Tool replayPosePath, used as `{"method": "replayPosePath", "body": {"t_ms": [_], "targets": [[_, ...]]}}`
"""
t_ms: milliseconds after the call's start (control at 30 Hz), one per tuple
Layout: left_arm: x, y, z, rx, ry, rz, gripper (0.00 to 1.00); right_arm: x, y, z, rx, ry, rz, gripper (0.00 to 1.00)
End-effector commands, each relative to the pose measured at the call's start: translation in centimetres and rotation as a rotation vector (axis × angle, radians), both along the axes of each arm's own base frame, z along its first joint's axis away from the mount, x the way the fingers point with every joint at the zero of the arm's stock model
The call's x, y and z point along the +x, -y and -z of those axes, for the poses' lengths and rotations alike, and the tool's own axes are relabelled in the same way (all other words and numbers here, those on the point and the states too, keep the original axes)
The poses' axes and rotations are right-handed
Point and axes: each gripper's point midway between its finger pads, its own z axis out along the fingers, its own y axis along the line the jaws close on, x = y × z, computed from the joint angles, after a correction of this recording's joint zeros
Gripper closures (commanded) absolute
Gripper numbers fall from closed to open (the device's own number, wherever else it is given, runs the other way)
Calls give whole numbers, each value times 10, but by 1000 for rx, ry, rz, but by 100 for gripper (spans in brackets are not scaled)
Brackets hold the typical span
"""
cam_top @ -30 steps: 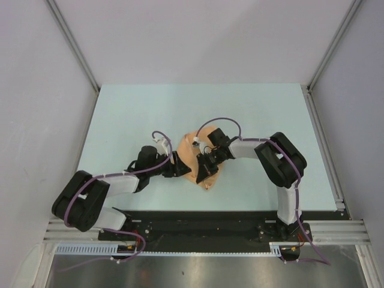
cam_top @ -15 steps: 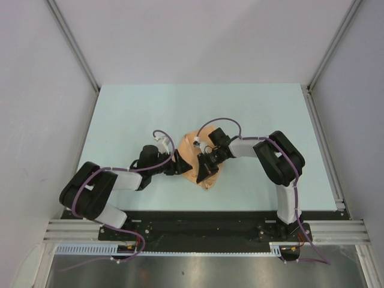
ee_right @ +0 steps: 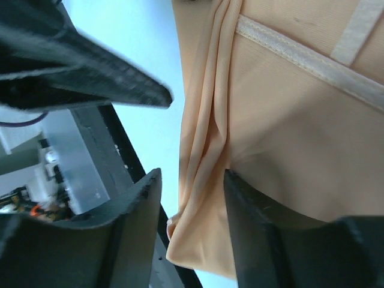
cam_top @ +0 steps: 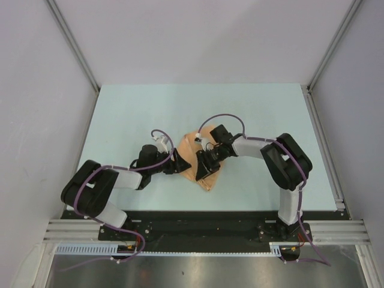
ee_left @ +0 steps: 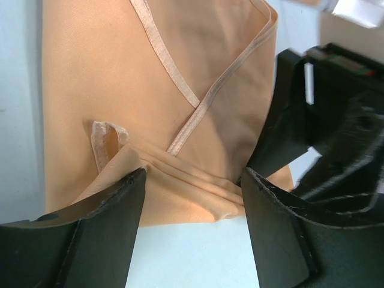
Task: Fold the napkin, place the utensils inside, and roll it up
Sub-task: Roll the napkin with the utensil
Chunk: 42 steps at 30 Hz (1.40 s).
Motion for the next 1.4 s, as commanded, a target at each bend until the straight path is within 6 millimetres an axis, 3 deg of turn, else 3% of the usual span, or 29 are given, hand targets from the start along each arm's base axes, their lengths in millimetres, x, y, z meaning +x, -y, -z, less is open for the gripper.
{"method": "replayPosePath", "body": {"t_ms": [0, 167, 267, 467, 667, 767, 800, 833, 1000, 1100, 1167, 1233, 1367], "targets": [[-1, -14, 25, 60, -74, -47, 29, 10, 11, -29, -23, 164, 34, 47], [-2, -15, 30, 65, -100, -50, 29, 9, 20, -37, -119, 440, 57, 32], [-2, -16, 32, 69, -108, -53, 29, 7, 22, -29, -201, 591, 71, 29], [-4, -19, 35, 75, -126, -60, 29, -7, 15, -26, -285, 796, 55, 29], [-6, -21, 37, 78, -133, -63, 29, -5, 24, -14, -433, 938, 35, 32], [-5, -22, 36, 80, -131, -64, 29, -2, 26, -9, -455, 943, 31, 42], [-4, -21, 35, 78, -127, -62, 29, -5, 24, -8, -437, 925, 21, 50], [-4, -22, 35, 79, -126, -63, 29, -5, 24, -5, -438, 908, 17, 66], [-5, -24, 35, 84, -127, -64, 29, -2, 27, 0, -393, 787, 32, 95], [-5, -24, 35, 85, -127, -64, 29, 1, 26, -3, -303, 655, 55, 100], [-5, -25, 35, 86, -128, -64, 29, -3, 25, -2, -240, 542, 53, 100], [-5, -26, 37, 91, -129, -67, 29, 4, 33, 1, -233, 474, 84, 100], [-5, -28, 38, 96, -136, -72, 29, 1, 42, 22, -283, 367, 64, 100]]}}
